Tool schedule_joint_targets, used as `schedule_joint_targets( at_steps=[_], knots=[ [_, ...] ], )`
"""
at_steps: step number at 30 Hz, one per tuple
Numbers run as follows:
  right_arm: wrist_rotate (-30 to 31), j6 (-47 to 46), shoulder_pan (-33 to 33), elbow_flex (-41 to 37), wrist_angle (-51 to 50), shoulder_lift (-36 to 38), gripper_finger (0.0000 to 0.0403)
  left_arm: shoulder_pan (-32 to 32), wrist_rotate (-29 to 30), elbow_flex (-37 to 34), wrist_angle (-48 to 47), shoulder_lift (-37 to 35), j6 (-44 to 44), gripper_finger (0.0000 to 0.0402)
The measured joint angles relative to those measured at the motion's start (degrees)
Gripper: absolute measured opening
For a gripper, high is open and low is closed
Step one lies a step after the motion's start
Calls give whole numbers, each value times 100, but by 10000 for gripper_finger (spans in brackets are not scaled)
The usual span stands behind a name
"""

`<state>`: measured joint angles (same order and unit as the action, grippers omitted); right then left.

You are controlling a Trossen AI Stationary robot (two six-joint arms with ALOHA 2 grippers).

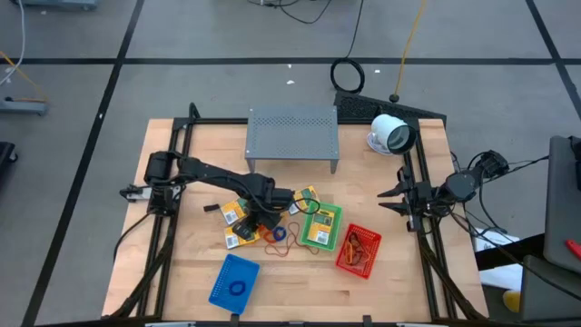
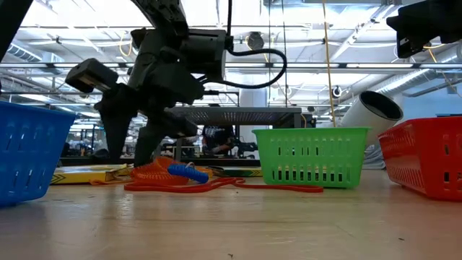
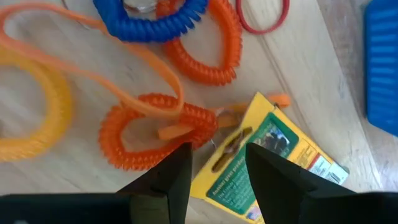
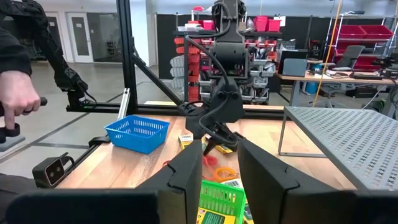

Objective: Pick & Place Office Desk Supplies
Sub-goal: Put the crayon box into the green bin

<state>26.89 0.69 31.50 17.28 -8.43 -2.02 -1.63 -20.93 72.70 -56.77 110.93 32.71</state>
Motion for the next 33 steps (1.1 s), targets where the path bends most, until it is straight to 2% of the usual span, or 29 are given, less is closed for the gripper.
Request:
schedule_joint_targets(
  at_steps=[15, 19, 26, 33],
  knots=[
    [0, 0, 0, 0, 0, 1, 93, -75, 2, -187, 10, 7, -202, 156],
    [0, -2, -2, 0, 0, 0, 96, -118, -9, -187, -5, 7, -308, 119],
    [1, -2, 0, 0, 0, 0, 94, -179, -327, -187, -49, 7, -372, 14],
    [1, 0, -1, 0, 0, -1, 94, -194, -185, -187, -41, 7, -713, 6]
  ],
)
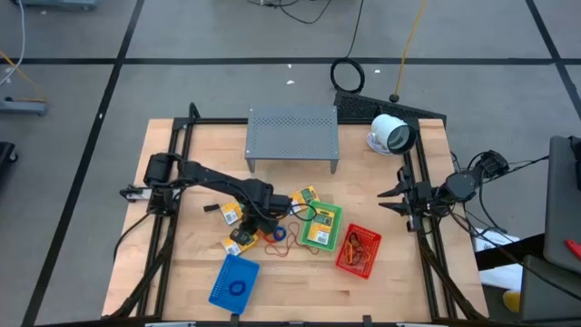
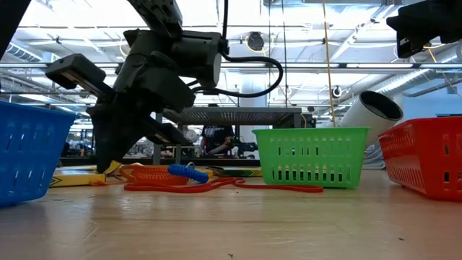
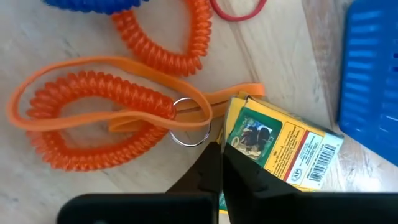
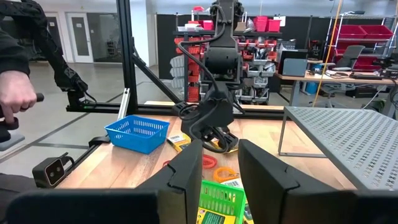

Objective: Pick & Place Office Desk Supplies
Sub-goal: Put the crayon box into the green bin

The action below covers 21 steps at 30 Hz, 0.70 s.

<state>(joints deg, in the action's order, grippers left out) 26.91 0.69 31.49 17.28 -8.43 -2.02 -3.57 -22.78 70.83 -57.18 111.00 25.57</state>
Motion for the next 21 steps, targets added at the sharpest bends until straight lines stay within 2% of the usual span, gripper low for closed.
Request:
schedule_joint_targets(
  at_steps=[7, 21],
  knots=[
    [-1, 0, -1, 0, 0, 2, 96, -41, 155, 2, -39, -84, -291, 4],
    [0, 0, -1, 0, 2, 2, 94, -60, 251, 4, -56, -887, -878, 3]
  ],
)
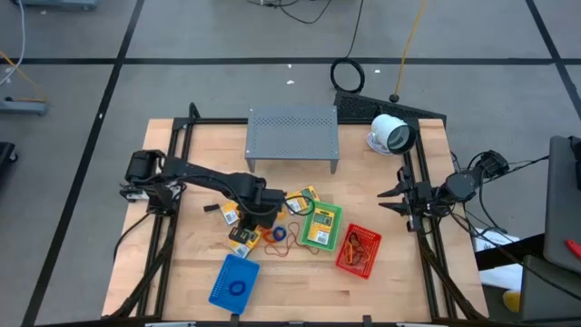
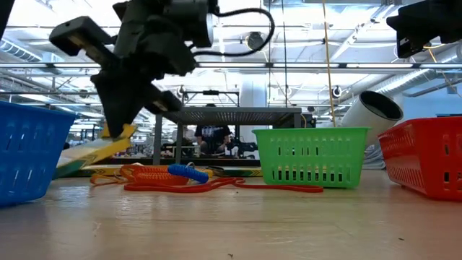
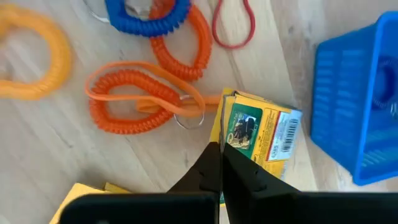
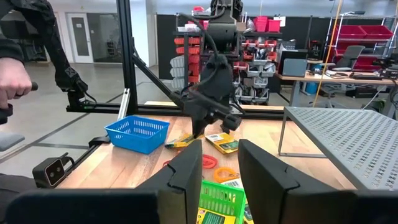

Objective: Pick & Place Office Desk Supplies
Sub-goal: Put the crayon box into the green bin

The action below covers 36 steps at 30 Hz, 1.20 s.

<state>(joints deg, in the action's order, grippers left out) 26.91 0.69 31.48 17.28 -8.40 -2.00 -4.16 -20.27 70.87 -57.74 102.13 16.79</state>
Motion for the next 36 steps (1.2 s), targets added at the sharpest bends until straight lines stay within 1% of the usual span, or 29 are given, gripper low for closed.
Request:
schedule_joint_targets(
  at_steps=[9, 12, 16, 18, 24, 29, 32, 36],
  knots=[
    [-1, 0, 1, 0, -2, -2, 94, 0, -64, 7, 503, -398, -331, 2],
    [0, 0, 0, 0, -2, 0, 93, 51, -394, 165, 542, -416, -412, 2],
    [-1, 0, 0, 0, -2, -2, 96, 116, -470, 521, 609, -416, -356, 1],
    [1, 0, 2, 0, -2, 0, 95, 151, -545, 670, 833, -416, -343, 1],
    [-1, -1, 0, 0, -2, 0, 95, 168, -1174, 957, 1674, -418, -379, 1],
    [-1, 0, 2, 0, -2, -2, 95, 199, -1660, 1133, 2198, -387, -508, 1],
    [0, 0, 1, 0, -2, 0, 93, 262, -1717, 1301, 2238, -312, -535, 1],
    [1, -2, 0, 2, 0, 0, 96, 373, -1724, 1706, 2257, 29, -553, 1]
  ],
)
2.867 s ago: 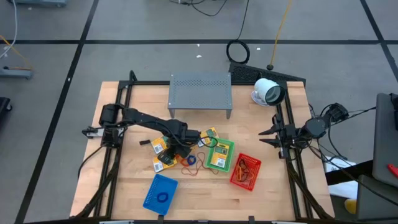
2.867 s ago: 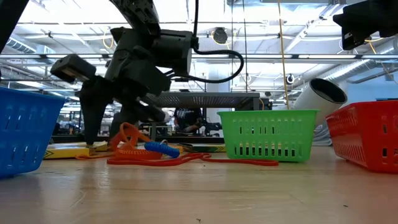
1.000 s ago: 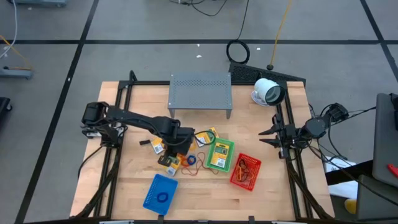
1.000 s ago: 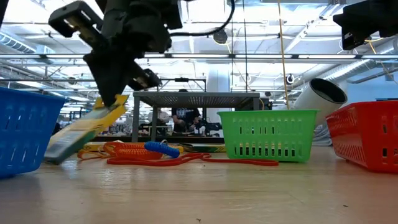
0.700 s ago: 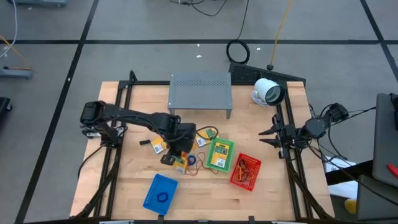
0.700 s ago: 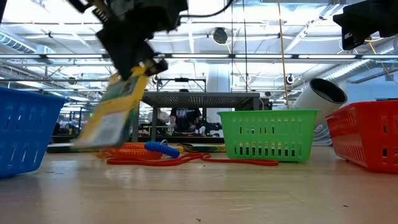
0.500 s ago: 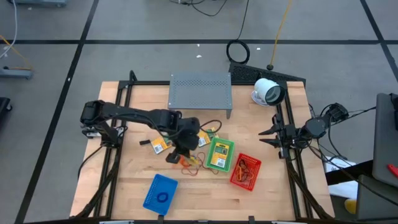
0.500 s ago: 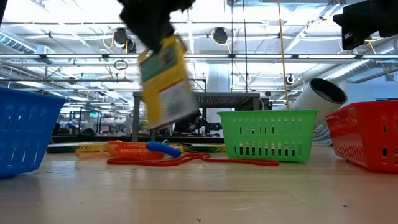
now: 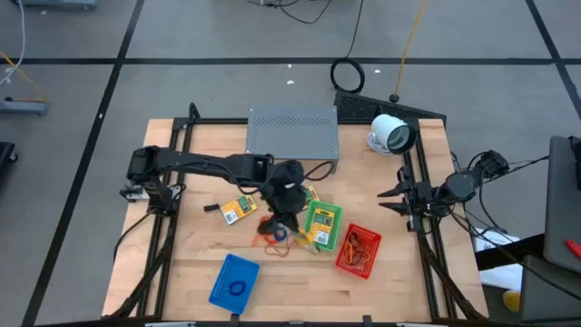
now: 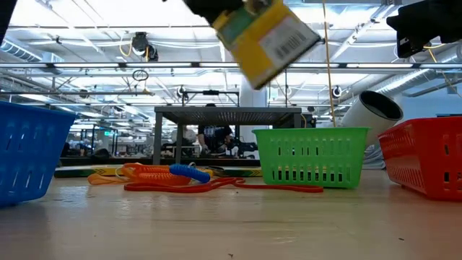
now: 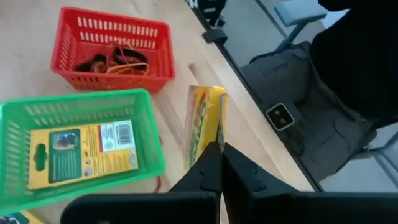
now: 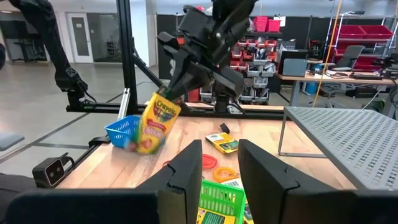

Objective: Pick & Place Office Desk Supplies
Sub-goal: Put the crayon box into the green bin

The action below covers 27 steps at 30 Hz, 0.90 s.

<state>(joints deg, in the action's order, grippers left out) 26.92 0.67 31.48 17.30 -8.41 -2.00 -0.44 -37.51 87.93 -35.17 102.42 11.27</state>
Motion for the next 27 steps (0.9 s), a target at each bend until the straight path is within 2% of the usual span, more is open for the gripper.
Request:
schedule_joint_targets(
  at_steps=[4, 18, 21, 27],
  knots=[
    [-2, 1, 2, 0, 3, 0, 94, 158, -4, 664, -134, 550, 28, 1],
    [-2, 2, 0, 0, -2, -2, 94, 782, -1, 3768, -2948, 2647, 980, 0],
    [-2, 2, 2, 0, -2, -1, 96, 820, -7, 4038, -3265, 2937, 1068, 1],
    [-2, 2, 1, 0, 0, -2, 93, 804, -224, 4053, -3387, 3164, 1068, 1]
  ],
)
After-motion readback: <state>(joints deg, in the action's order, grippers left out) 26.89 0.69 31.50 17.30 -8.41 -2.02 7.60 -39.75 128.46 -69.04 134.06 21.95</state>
